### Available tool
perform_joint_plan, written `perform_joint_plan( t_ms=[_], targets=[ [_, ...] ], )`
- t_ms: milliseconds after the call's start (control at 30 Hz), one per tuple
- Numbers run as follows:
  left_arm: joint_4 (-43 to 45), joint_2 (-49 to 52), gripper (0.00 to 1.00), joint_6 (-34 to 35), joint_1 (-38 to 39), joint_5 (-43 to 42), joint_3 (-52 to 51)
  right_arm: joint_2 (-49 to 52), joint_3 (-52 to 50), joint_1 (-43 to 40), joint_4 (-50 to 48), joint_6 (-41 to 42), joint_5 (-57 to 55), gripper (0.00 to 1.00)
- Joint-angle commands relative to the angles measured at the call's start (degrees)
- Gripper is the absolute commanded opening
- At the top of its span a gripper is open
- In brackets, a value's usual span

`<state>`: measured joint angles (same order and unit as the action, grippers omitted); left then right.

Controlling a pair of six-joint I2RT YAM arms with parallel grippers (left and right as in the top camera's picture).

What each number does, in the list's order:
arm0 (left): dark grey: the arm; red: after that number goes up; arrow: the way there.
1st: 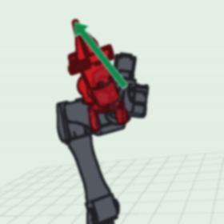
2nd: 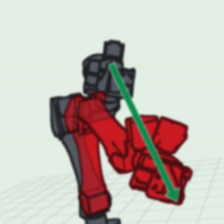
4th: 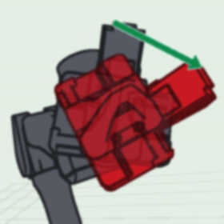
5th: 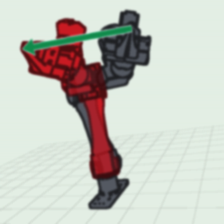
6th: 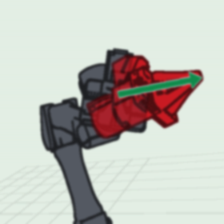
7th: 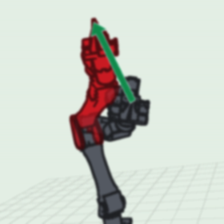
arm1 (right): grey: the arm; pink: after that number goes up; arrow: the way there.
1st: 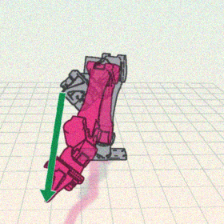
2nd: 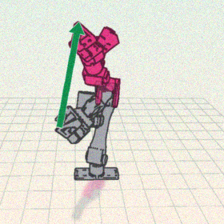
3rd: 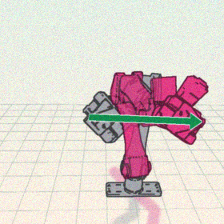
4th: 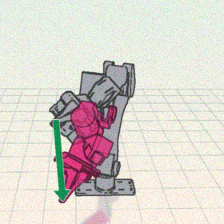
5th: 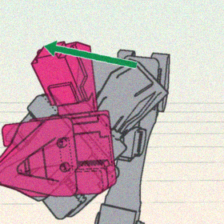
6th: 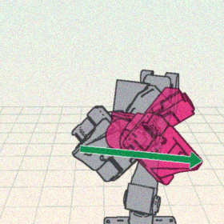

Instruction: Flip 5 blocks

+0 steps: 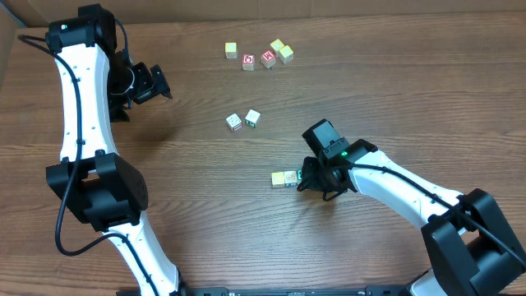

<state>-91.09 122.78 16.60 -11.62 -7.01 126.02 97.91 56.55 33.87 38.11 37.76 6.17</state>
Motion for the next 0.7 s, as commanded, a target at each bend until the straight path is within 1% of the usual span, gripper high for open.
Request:
perform_joint_plan(
  t_ms=[0,200,400,500,667],
  targets=[
    [0.07,-1.66,1.00,0.79,0.39,0.13,0.46,0.09,-0.24,0.31,-0.02,0.44,2.49,0.04],
    [0.07,-1.66,1.00,0.79,0.39,0.13,0.46,0.09,-0.24,0.31,0.09,0.42,2.75,0.04],
    [0.07,-1.66,1.00,0.76,0.39,0.13,0.46,0.09,-0.17,-1.20,0.04,0.39,-2.58,0.04],
    [0.07,-1.66,1.00,0.79,0.39,0.13,0.46,0.09,-0.20,-2.49,-1.73,0.20,-4.85,0.04],
    [0.07,-1.66,1.00,0.79,0.39,0.13,0.46,0.11,-0.20,-2.99,-5.25,-0.42,-3.91,0.04]
  ],
)
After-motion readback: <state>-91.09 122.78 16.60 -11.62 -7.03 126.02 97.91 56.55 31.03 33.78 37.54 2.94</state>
